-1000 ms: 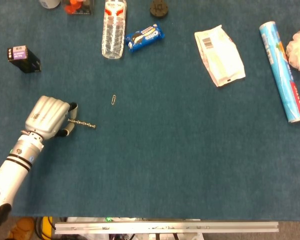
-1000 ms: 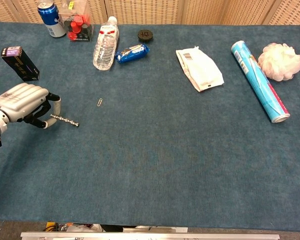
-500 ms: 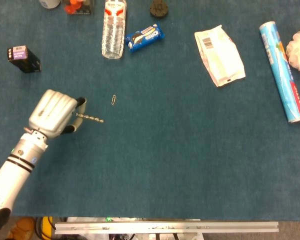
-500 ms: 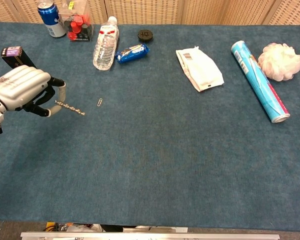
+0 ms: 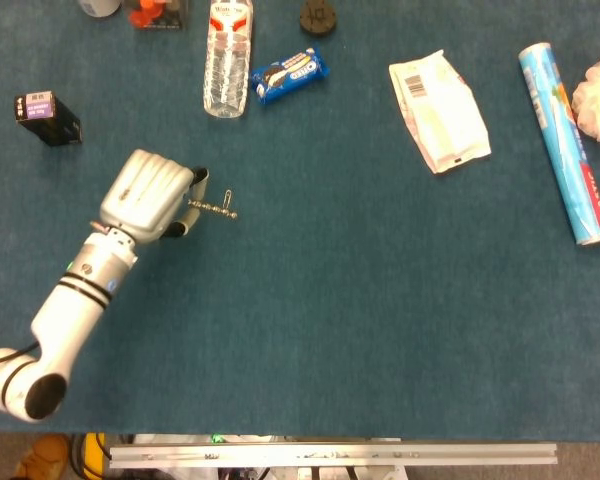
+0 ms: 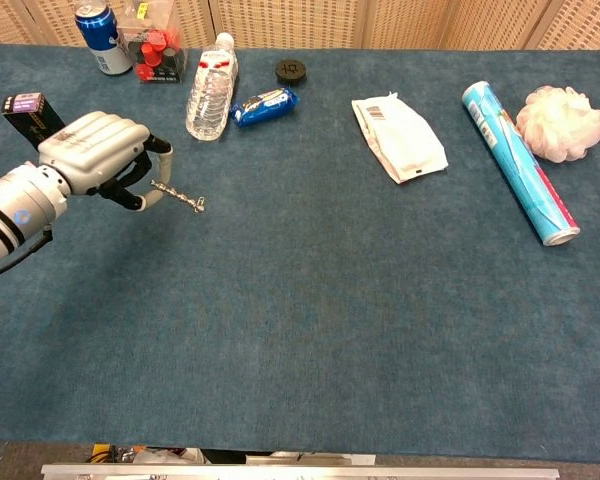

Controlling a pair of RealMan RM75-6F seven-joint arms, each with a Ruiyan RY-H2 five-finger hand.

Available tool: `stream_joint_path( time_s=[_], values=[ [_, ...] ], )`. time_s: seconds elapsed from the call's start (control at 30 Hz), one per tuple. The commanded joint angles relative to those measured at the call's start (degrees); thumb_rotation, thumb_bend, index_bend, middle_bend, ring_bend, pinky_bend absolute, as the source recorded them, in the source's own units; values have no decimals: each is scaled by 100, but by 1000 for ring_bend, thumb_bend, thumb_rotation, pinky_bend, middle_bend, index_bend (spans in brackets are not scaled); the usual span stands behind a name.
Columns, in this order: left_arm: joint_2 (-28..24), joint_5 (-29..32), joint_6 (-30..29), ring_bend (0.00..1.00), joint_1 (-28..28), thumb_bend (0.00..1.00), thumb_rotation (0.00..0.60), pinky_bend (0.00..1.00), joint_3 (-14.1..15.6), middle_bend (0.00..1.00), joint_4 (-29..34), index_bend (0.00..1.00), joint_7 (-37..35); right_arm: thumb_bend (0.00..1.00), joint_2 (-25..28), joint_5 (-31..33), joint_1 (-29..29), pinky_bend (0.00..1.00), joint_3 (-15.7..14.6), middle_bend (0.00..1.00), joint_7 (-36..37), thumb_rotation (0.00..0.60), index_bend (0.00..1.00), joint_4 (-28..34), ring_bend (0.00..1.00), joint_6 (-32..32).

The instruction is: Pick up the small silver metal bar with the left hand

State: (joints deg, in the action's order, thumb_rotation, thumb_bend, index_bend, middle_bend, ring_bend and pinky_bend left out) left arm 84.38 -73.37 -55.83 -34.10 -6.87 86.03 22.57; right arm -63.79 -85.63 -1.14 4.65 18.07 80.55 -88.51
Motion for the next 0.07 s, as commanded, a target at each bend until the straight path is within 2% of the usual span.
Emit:
stream_joint_path(
  time_s=[0.03, 0.07],
  values=[
    [123, 160, 84, 827, -99, 365, 600, 928, -72, 860, -150, 595, 49, 331, -5, 6, -2, 424, 2, 422, 0, 600, 490, -10, 379, 13],
    [142, 195, 92, 827, -115, 365, 600, 928, -83, 860, -181, 595, 52, 331, -5, 5, -4, 424, 3, 422, -3, 600, 490, -10, 379, 17]
  ],
)
